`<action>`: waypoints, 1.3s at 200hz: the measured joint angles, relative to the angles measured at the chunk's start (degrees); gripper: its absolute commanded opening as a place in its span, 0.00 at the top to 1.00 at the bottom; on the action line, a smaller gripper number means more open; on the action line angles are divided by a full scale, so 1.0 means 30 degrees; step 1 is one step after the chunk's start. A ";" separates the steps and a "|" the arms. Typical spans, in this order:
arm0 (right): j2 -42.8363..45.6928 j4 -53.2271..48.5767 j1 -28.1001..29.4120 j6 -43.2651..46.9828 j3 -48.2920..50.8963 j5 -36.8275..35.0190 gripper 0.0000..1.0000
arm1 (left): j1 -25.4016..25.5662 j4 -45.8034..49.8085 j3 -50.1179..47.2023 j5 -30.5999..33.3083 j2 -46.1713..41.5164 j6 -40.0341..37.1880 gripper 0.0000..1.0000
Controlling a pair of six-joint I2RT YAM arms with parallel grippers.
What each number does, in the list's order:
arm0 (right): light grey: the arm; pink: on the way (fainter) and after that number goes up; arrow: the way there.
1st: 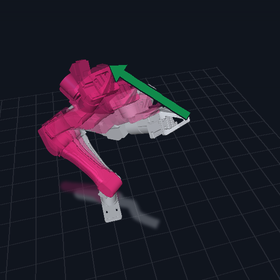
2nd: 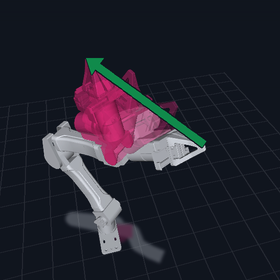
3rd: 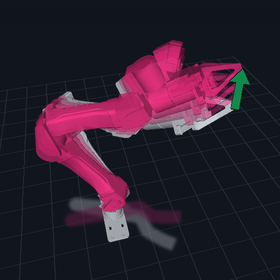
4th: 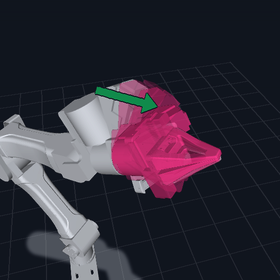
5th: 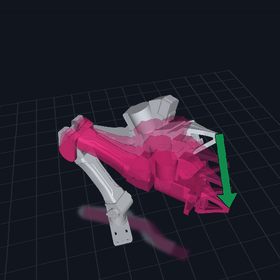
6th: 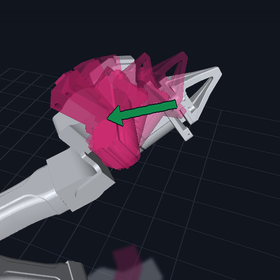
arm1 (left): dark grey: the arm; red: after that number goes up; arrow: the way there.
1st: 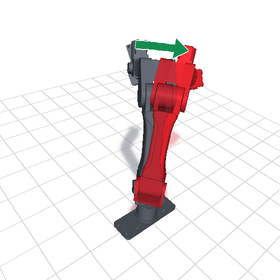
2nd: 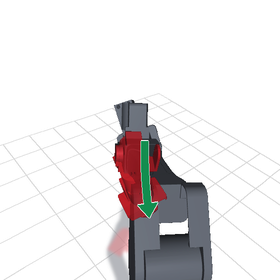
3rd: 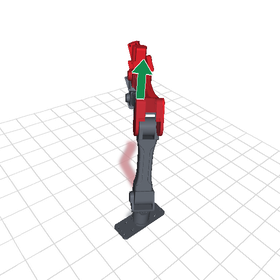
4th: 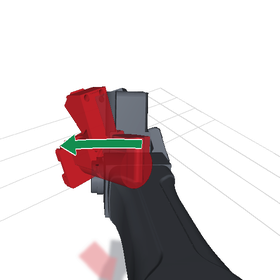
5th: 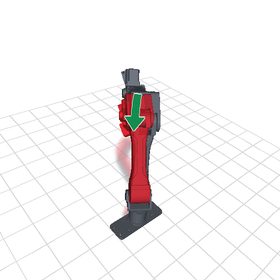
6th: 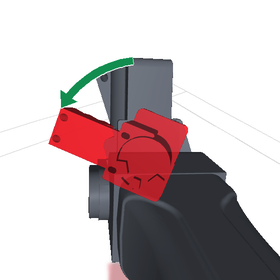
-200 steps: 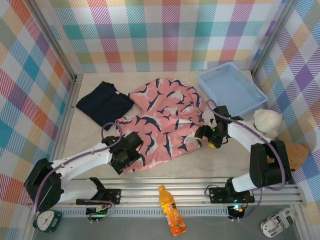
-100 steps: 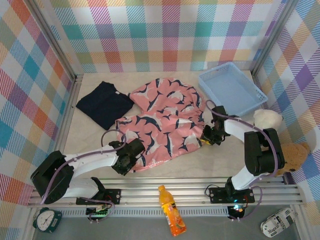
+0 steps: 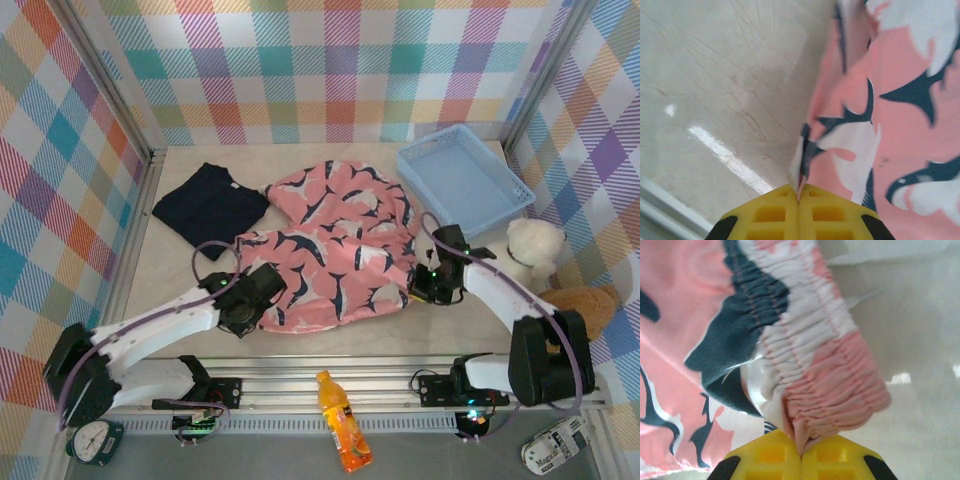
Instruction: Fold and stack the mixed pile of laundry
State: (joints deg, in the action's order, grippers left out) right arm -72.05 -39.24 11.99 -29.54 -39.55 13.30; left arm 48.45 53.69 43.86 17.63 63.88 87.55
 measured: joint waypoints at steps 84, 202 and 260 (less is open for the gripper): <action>0.1450 -0.3177 0.0313 -0.2055 -0.2827 0.2463 0.98 | -0.0393 0.2492 1.1366 0.5209 0.3089 -0.5034 1.00; -1.0069 0.0583 -0.6841 -0.4138 -1.4615 0.2492 0.13 | -0.8612 -0.0743 4.0865 -0.4889 2.9092 -1.3544 0.00; -0.5807 0.0831 -0.5603 -0.2025 -1.2502 0.2346 0.31 | -0.8976 -0.1071 2.9172 -0.5530 2.2527 -1.5402 0.00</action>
State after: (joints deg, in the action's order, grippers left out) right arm -89.47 -36.75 -4.82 -35.62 -77.06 20.34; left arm 21.52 50.48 131.37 1.04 131.46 41.34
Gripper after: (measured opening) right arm 0.714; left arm 0.999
